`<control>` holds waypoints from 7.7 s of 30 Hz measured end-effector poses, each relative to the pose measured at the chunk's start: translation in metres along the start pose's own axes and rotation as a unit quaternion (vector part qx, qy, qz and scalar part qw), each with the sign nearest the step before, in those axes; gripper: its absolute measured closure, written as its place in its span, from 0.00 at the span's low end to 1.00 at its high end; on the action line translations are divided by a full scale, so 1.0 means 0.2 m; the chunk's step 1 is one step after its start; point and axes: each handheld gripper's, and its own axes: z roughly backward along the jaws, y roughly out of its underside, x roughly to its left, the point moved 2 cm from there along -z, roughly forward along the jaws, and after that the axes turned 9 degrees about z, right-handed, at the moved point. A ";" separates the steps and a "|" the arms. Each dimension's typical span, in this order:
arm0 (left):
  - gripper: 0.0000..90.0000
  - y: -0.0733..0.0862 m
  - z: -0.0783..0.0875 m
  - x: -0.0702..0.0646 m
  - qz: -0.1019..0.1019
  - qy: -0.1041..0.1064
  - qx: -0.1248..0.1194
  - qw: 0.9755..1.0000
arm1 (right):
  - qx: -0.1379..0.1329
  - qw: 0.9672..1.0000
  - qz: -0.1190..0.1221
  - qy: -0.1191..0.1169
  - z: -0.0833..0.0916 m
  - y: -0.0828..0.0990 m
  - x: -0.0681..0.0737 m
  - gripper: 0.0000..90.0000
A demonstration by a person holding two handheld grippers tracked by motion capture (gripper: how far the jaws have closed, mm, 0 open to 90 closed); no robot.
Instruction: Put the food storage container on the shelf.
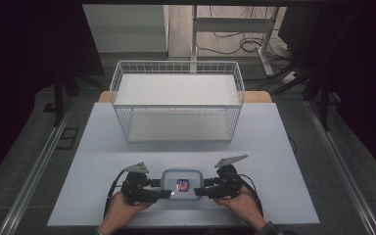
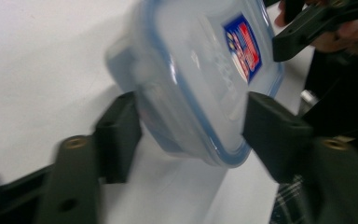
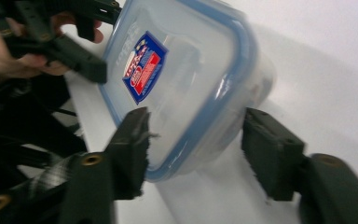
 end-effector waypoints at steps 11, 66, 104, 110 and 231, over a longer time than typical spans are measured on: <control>0.62 0.01 0.03 0.08 0.047 0.066 -0.020 0.997 | -0.024 0.997 -0.044 -0.052 0.03 0.02 -0.05 0.64; 0.64 -0.66 0.41 -0.10 0.013 0.022 -0.127 0.992 | -0.164 0.986 -0.001 -0.017 0.35 -0.65 -0.08 0.65; 0.62 -1.25 0.44 0.16 0.065 0.038 -0.158 0.985 | -0.208 0.977 -0.042 0.013 0.41 -1.15 -0.43 0.64; 0.62 -1.26 0.43 0.15 0.049 0.029 -0.161 0.985 | -0.210 0.976 -0.043 0.036 0.41 -1.15 -0.45 0.65; 0.09 -0.47 0.13 0.05 -0.087 -0.114 -0.133 0.981 | -0.095 0.969 0.134 0.182 0.05 -0.54 -0.16 0.10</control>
